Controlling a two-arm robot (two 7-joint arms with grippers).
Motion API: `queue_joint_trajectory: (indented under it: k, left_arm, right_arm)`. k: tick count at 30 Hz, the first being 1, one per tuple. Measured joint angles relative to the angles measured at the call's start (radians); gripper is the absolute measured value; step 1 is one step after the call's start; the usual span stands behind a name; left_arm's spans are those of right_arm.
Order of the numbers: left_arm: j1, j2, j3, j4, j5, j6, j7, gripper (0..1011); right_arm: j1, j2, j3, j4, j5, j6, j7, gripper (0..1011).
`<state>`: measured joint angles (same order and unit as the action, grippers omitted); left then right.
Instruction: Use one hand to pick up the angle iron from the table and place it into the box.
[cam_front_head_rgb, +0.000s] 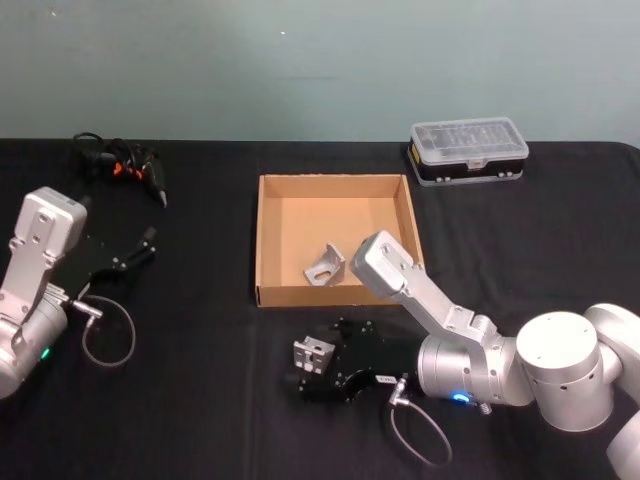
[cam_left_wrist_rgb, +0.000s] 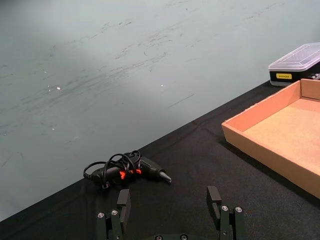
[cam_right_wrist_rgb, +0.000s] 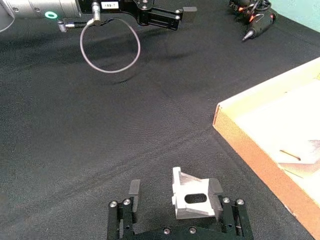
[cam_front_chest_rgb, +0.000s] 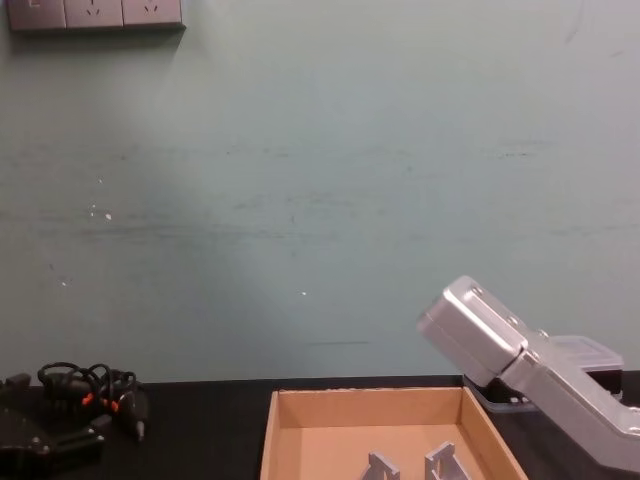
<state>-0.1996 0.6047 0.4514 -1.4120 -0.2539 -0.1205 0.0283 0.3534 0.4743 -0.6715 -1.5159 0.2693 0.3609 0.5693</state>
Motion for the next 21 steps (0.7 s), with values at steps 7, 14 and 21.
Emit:
queue_joint_trajectory:
  k: [7, 14, 21]
  left_arm:
    - [0.0, 0.0, 0.0, 0.0, 0.0, 0.0, 0.0, 1000]
    - [0.0, 0.0, 0.0, 0.0, 0.0, 0.0, 0.0, 1000]
    - [0.0, 0.0, 0.0, 0.0, 0.0, 0.0, 0.0, 1000]
  right_arm:
    - [-0.001, 0.001, 0.001, 0.0, -0.004, -0.006, 0.004, 684]
    - [-0.003, 0.001, 0.003, 0.0, -0.008, -0.01, 0.005, 461]
    - [-0.008, 0.001, 0.005, 0.001, -0.009, -0.015, 0.006, 242]
